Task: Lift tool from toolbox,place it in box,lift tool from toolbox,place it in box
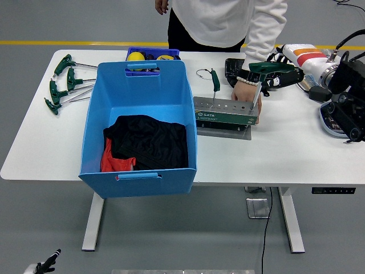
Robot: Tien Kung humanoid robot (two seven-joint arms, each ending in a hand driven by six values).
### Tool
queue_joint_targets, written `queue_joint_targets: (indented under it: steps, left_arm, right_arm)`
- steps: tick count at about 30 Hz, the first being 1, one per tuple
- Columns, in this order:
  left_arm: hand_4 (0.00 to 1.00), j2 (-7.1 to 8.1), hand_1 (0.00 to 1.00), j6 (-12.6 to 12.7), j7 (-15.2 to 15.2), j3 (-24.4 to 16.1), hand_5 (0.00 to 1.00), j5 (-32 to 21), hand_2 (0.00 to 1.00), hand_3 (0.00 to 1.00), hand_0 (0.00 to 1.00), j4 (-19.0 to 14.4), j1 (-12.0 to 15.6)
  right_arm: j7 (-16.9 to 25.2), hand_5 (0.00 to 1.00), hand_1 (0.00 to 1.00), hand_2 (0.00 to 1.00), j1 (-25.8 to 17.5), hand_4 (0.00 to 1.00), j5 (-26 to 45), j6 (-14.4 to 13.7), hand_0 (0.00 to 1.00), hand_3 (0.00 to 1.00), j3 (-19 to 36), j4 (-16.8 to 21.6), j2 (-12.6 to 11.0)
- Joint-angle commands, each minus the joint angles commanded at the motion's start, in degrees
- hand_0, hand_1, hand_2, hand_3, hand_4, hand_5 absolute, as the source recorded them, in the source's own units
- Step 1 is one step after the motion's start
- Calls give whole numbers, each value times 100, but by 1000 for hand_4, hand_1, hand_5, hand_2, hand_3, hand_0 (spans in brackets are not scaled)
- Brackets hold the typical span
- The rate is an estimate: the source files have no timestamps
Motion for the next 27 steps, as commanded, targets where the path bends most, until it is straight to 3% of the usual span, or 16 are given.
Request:
queue_joint_targets:
  steps: [4, 5, 10, 11, 16, 17, 27]
  left_arm:
    - [792, 0, 792, -6, -16, 82, 771, -75, 792, 770, 747, 0, -15]
    - [792, 0, 792, -5, -20, 92, 772, -86, 792, 770, 742, 0, -18]
    - [792, -1, 792, -2, -52, 176, 772, -187, 792, 770, 742, 0, -37]
    - [791, 1, 792, -3, -59, 189, 768, -204, 792, 769, 743, 0, -41]
    - [791, 5, 792, -7, -68, 247, 768, -254, 792, 769, 743, 0, -63]
    - [791, 5, 793, -8, -66, 259, 766, -260, 794, 770, 744, 0, -68]
    - [791, 7, 793, -12, -115, 503, 766, -495, 795, 770, 743, 0, -68]
  right_arm:
    - [-28, 521, 500, 542, -2, 998, 11, -23, 568, 679, -19, -15, 51]
    - [-36, 549, 434, 471, -1, 998, 10, -20, 534, 615, -24, -17, 60]
    - [-99, 549, 434, 471, 11, 998, 24, 37, 534, 615, -35, 4, 112]
    - [-118, 616, 352, 389, 18, 998, 16, 60, 436, 518, -39, 15, 119]
    - [-257, 616, 352, 389, 58, 998, -45, 178, 436, 518, -84, 52, 166]
    - [-292, 712, 314, 337, 54, 998, -55, 178, 382, 446, -87, 45, 182]
    - [-467, 771, 294, 305, -66, 998, 184, -158, 357, 404, -159, -194, 311]
